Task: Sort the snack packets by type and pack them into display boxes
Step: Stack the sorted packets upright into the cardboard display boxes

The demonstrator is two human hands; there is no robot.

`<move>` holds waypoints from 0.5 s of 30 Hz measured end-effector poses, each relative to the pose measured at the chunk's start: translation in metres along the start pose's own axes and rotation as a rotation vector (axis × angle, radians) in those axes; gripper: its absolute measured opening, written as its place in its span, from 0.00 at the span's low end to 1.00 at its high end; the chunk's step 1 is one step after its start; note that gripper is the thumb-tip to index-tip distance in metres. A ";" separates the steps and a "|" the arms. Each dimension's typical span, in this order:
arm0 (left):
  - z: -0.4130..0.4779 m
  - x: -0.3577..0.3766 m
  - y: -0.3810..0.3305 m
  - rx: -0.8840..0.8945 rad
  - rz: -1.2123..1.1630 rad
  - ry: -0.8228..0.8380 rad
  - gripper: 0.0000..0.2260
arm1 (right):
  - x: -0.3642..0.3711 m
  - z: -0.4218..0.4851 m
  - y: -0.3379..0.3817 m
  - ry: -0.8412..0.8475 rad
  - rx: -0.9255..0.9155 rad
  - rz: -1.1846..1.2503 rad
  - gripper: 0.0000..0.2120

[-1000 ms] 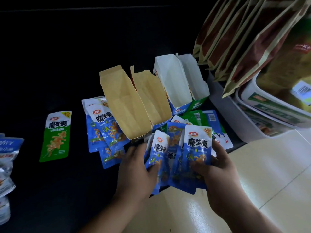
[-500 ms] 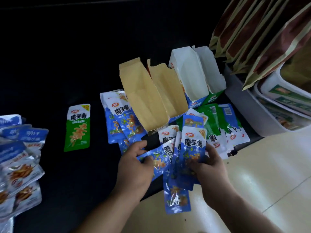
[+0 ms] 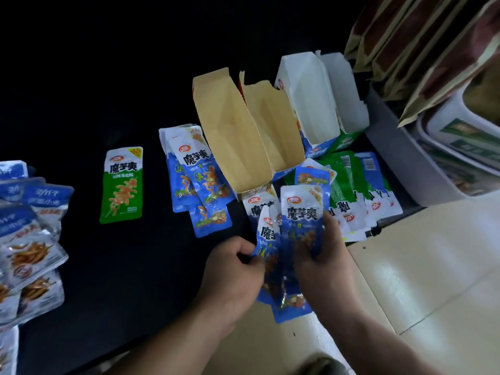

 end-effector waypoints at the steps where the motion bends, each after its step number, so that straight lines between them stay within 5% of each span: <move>1: 0.001 0.002 -0.001 -0.012 -0.019 -0.005 0.05 | -0.001 -0.001 0.000 -0.003 -0.004 -0.007 0.25; 8: -0.006 0.000 -0.014 0.026 -0.161 -0.032 0.03 | -0.002 0.002 -0.011 0.040 0.112 0.184 0.13; 15: 0.000 -0.009 -0.018 0.019 -0.203 -0.062 0.06 | -0.004 -0.002 -0.009 0.093 0.288 0.462 0.11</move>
Point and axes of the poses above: each hand's wrist, its own z-axis towards the middle knuckle, its own x-axis out of the palm, y = z × x, the point moved 7 cm from there along z, towards the middle knuckle, and after that the axes turned 1 degree about y, right-handed, at the moved point
